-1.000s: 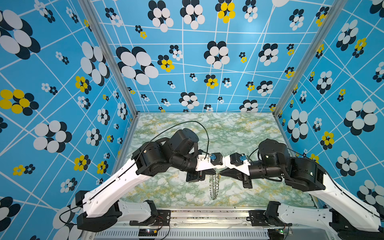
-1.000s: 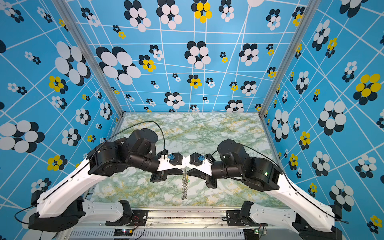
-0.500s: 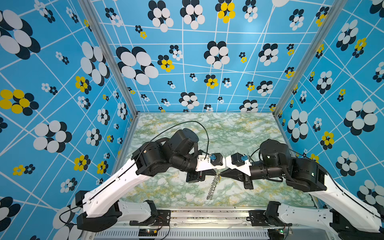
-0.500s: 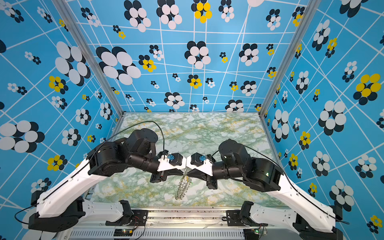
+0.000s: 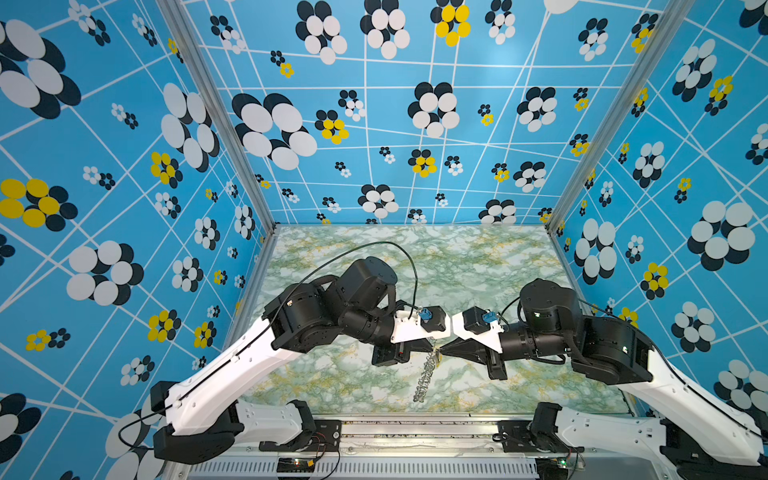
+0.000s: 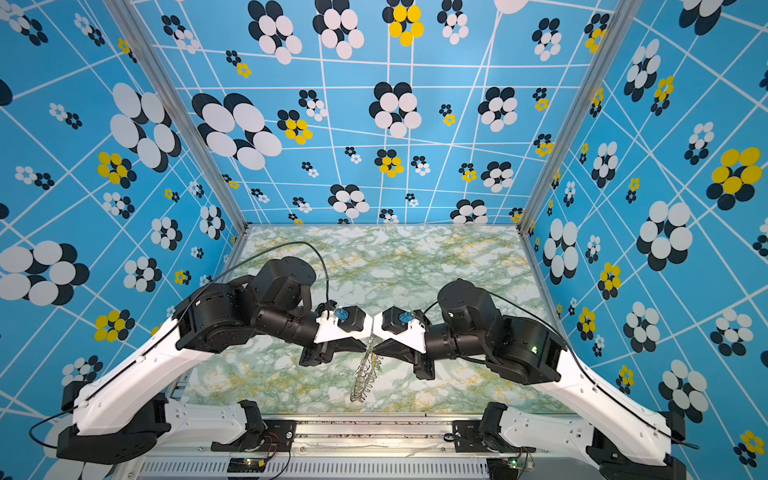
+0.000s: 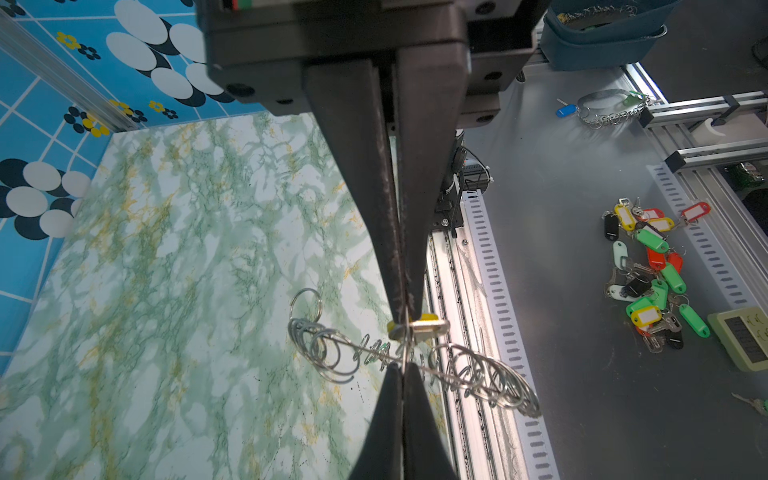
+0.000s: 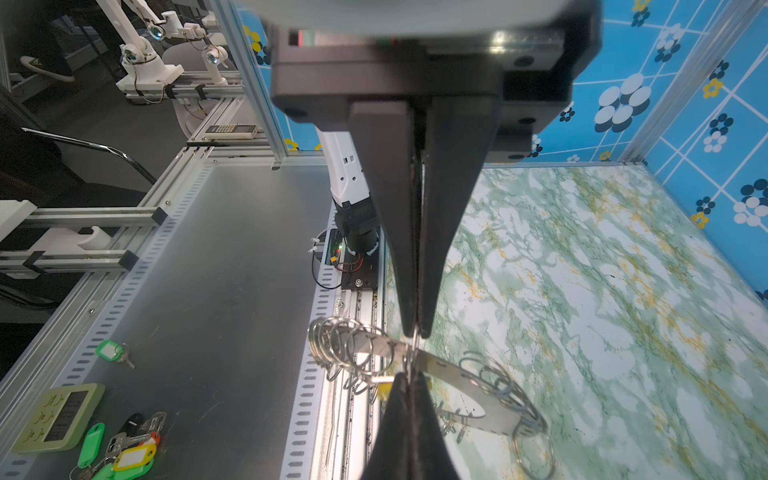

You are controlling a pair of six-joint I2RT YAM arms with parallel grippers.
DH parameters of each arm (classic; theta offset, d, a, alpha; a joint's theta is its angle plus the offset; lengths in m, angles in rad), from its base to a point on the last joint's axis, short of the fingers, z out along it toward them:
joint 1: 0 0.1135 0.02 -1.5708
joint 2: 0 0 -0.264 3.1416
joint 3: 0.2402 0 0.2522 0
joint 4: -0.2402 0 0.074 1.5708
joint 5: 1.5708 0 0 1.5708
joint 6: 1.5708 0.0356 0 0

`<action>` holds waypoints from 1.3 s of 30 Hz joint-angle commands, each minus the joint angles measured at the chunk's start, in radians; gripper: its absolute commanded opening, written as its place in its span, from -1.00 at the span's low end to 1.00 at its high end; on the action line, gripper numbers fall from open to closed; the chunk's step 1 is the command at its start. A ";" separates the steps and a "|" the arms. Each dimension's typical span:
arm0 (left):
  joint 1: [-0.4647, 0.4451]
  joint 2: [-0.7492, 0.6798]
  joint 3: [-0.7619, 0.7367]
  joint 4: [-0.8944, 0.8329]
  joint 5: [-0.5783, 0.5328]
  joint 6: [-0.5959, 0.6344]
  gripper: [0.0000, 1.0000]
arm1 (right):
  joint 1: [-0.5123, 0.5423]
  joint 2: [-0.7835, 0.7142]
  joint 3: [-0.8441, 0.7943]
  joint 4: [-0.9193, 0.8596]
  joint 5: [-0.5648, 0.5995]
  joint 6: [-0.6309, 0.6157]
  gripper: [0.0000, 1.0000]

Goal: Put the keys on the keyring

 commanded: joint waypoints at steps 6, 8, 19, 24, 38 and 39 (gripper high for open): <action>-0.005 0.021 0.034 0.080 0.048 -0.015 -1.00 | 0.008 0.017 -0.001 0.065 -0.056 0.008 -1.00; -0.005 0.023 0.037 0.080 0.050 -0.015 -1.00 | 0.008 0.020 0.000 0.065 -0.057 0.008 -1.00; -0.005 0.029 0.044 0.085 0.066 -0.022 -1.00 | 0.009 0.030 -0.003 0.075 -0.064 0.009 -1.00; -0.004 0.033 0.042 0.089 0.074 -0.026 -1.00 | 0.008 0.026 -0.003 0.080 -0.065 0.009 -1.00; -0.005 0.039 0.047 0.084 0.086 -0.034 -1.00 | 0.008 0.025 -0.009 0.098 -0.040 0.012 -1.00; -0.005 0.040 0.045 0.084 0.085 -0.032 -1.00 | 0.007 0.026 -0.007 0.097 -0.038 0.013 -1.00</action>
